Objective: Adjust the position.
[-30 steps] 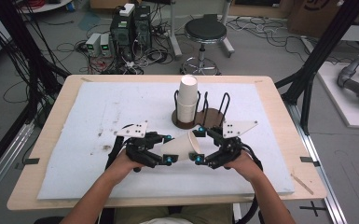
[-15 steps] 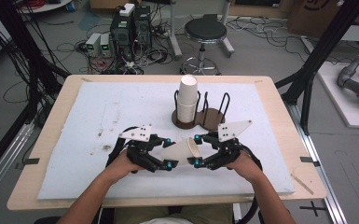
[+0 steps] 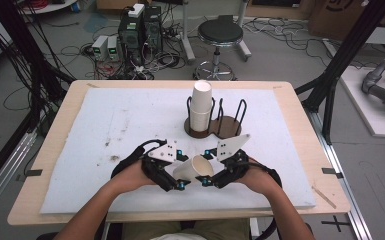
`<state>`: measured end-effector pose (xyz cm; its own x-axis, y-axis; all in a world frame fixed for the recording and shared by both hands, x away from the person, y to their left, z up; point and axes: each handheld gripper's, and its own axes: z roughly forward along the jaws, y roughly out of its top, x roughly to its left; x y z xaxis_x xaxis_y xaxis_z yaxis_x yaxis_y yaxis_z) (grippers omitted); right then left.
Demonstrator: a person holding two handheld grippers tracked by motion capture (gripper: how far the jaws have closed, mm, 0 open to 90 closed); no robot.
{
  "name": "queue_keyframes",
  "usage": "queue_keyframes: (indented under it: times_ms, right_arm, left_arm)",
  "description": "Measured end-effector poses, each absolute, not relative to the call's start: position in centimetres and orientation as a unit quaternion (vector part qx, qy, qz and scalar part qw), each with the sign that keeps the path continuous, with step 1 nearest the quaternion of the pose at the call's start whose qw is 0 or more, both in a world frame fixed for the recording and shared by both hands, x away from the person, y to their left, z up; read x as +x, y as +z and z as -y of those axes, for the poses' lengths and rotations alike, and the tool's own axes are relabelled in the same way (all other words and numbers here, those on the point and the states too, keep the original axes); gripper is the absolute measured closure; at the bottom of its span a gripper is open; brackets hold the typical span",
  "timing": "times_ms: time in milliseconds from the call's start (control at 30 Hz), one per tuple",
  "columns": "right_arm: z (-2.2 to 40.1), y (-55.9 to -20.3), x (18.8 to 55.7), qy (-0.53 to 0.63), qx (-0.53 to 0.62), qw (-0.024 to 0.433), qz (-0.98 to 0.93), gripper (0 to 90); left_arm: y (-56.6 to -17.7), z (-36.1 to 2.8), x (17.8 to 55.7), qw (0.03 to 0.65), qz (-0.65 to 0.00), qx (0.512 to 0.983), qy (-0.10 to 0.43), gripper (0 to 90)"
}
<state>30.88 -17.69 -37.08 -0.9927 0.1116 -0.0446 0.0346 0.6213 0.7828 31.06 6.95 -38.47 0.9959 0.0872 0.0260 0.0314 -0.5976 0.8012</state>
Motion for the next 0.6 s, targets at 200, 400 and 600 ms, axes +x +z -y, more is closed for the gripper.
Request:
queue_keyframes:
  times_ms: [200,400,600]
  right_arm:
    - [17.2,-37.2,30.7,0.419,0.031,0.047,-0.906,35.1]
    - [17.1,-37.3,30.6,0.414,0.027,0.046,-0.909,35.1]
    - [17.0,-37.4,30.5,0.405,0.026,0.049,-0.913,35.5]
  left_arm:
    - [-38.6,-6.2,31.0,0.431,-0.019,0.902,0.024,28.9]
    - [-38.7,-5.8,31.1,0.421,-0.01,0.907,0.022,32.6]
    - [-38.8,-5.6,31.0,0.415,-0.007,0.909,0.019,36.4]
